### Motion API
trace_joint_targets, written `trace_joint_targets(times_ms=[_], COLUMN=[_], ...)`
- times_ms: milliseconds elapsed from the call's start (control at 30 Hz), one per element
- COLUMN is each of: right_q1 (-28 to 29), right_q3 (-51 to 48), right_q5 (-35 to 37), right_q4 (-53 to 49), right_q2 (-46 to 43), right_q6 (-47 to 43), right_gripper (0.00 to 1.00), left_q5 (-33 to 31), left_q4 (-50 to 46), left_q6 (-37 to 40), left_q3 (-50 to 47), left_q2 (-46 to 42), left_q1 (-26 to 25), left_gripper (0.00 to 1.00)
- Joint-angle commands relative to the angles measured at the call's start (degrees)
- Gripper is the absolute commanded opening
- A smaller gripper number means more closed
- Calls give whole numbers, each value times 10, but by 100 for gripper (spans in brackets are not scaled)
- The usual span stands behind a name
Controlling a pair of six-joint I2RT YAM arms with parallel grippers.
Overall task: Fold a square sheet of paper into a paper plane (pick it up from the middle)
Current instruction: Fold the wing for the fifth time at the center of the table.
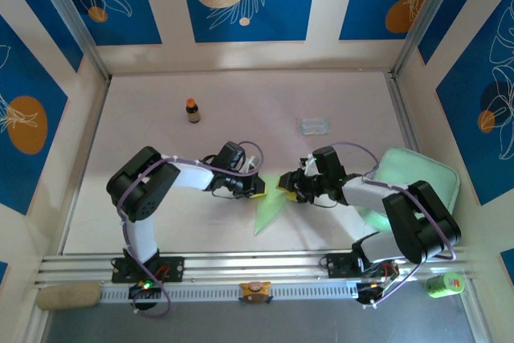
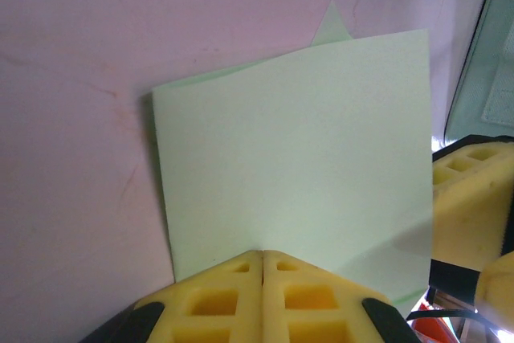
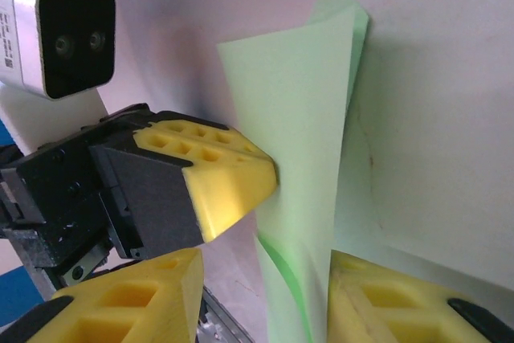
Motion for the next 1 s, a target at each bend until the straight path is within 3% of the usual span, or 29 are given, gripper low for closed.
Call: trace_joint_targets(times_ms=[0,367,733,967], right_q1=[-4,-13,-8,-15], right_q3=[17,39,41,39], right_q5=[-28,-38,-4,-35], right_q4=[-3,-25,-94,-44], right_q2=[22,77,50,66], right_q6=[-29,-67,-58,-77], right_gripper=[41,37,37,33], left_q5=[1,3,-4,1], left_q4=[-38,-41,-51,-39], left_q6=[-1,1,6,1], left_q3=[-15,-14,-15,-17], left_q2=[-2,-3,-13,-8], left_q1=[1,1,3,3], left_gripper=[7,7,7,8])
